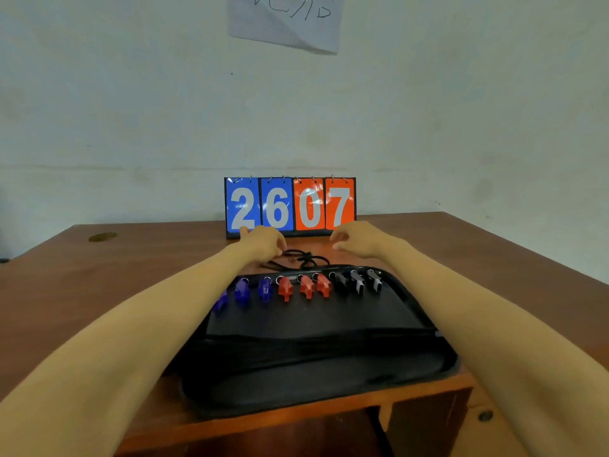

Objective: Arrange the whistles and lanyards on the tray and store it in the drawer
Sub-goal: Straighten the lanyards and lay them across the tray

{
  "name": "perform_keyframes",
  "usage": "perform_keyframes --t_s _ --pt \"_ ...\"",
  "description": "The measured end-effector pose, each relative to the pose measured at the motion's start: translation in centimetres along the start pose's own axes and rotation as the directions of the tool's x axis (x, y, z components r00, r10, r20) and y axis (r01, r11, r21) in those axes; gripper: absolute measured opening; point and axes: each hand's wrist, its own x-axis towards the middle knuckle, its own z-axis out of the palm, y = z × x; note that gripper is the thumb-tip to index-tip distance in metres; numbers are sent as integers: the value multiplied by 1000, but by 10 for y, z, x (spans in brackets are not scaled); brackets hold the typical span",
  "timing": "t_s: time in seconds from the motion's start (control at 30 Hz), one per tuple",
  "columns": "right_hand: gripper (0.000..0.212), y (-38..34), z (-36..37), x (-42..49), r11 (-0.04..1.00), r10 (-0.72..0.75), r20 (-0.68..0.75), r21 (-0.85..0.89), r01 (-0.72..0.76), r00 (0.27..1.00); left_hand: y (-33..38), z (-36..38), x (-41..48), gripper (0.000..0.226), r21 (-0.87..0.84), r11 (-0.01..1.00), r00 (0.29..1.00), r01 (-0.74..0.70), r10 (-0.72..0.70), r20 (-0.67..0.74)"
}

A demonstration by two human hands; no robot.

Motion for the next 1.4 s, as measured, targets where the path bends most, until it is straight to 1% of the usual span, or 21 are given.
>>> perform_keyframes --t_s 0.07,0.17,0.3,0.4,0.47,0.57,0.63,0.7,0.73,0.77,0.8,0.83,0.87,0.93,1.0,1.07,1.13,1.2,1.3,1.33,1.4 --pt "33 -2 6 16 1000 -28 41 -7 29 999 -3 9 15 29 -25 1000 1000 -12 13 24" --pt "33 -6 18 35 998 -62 55 -2 62 997 -4 23 30 34 -41 998 998 -48 50 39" --pt "31 -10 31 47 995 -93 39 45 91 995 -3 38 40 24 -11 997 997 -71 71 42" --pt "30 -11 37 50 988 -122 33 100 118 992 0 43 44 19 -3 995 994 -98 98 -54" --pt "31 -12 38 51 982 -132 14 139 129 991 3 38 41 19 -44 991 985 -127 121 -124" --pt "28 -12 34 49 980 -115 -77 157 126 990 11 23 33 19 -161 974 972 -157 124 -201" --pt "24 -10 28 47 974 -90 -158 191 120 983 15 15 31 19 -235 959 953 -157 84 -291" --pt "22 -8 21 43 959 -55 -239 258 118 969 18 9 31 23 -341 927 927 -156 18 -375" --pt "21 -7 17 41 945 -31 -281 304 119 959 20 7 30 30 -407 899 929 -165 2 -371" --pt "19 -7 12 39 927 -5 -317 355 123 948 22 5 29 40 -475 863 950 -170 16 -311" --pt "17 -6 7 36 905 14 -341 404 133 940 25 2 26 49 -537 825 973 -178 65 -222" --pt "16 -6 1 32 883 16 -354 444 153 935 29 0 24 55 -584 790 981 -189 124 -149" --pt "15 -6 -4 27 861 2 -363 474 183 932 34 -2 20 55 -621 754 976 -215 181 -118" --pt "15 -4 -15 18 822 -48 -395 507 261 917 42 -5 16 47 -671 683 957 -289 228 -180" --pt "14 -1 -23 9 800 -82 -412 516 307 907 48 -9 14 43 -686 645 941 -337 216 -259" --pt "16 2 -28 2 802 -89 -407 512 308 909 51 -12 13 36 -701 625 939 -342 195 -284" --pt "15 6 -31 0 810 -65 -416 509 292 907 51 -15 14 22 -712 603 932 -358 192 -306" --pt "11 10 -33 0 781 5 -448 560 276 894 49 -17 18 19 -687 638 933 -347 161 -322" --pt "7 18 -40 -1 666 173 -504 693 277 846 39 -20 24 24 -507 832 926 -226 21 -377" --pt "8 23 -43 -2 631 226 -516 724 280 826 35 -20 25 25 -449 876 922 -177 -12 -386" --pt "9 33 -50 -4 582 316 -530 763 280 787 24 -19 28 26 -370 925 932 -84 -59 -357"
